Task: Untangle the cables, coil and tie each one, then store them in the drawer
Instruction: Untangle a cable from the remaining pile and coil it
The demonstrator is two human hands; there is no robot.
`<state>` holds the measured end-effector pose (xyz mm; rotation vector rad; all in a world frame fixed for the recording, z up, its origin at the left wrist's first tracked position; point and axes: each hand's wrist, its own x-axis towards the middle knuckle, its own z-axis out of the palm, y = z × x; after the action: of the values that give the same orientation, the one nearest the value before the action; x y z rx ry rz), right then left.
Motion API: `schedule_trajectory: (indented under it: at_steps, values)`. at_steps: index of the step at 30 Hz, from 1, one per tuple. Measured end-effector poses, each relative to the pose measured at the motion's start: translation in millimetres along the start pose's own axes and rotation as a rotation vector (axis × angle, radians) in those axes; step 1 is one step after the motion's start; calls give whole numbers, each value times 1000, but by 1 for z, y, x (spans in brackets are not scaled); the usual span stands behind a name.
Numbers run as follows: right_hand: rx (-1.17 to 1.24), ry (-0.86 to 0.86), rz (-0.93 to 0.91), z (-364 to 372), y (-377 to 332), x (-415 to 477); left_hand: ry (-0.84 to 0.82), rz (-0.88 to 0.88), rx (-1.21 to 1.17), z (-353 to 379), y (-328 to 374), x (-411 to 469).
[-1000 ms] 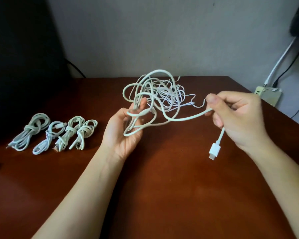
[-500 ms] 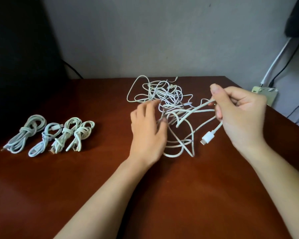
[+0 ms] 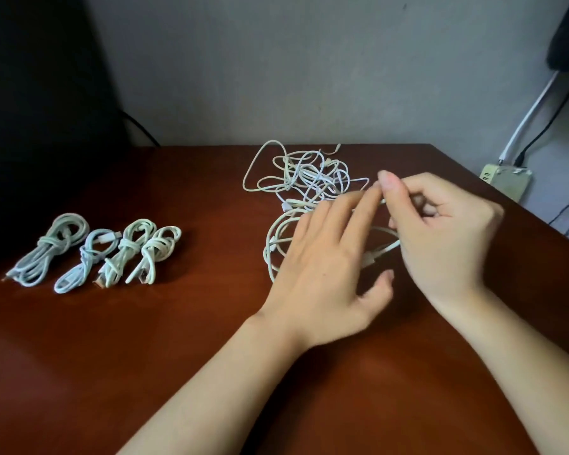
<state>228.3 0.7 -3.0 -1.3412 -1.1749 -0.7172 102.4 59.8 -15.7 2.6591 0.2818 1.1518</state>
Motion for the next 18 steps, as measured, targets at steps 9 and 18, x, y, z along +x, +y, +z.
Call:
schedule_trajectory:
  at_steps: [9, 18]
  values:
    - [119, -247, -92, 2, -10, -5, 176, -113, 166, 0, -13, 5]
    - [148, -684, -26, 7, -1, -14, 520, -485, -397, -21, -39, 6]
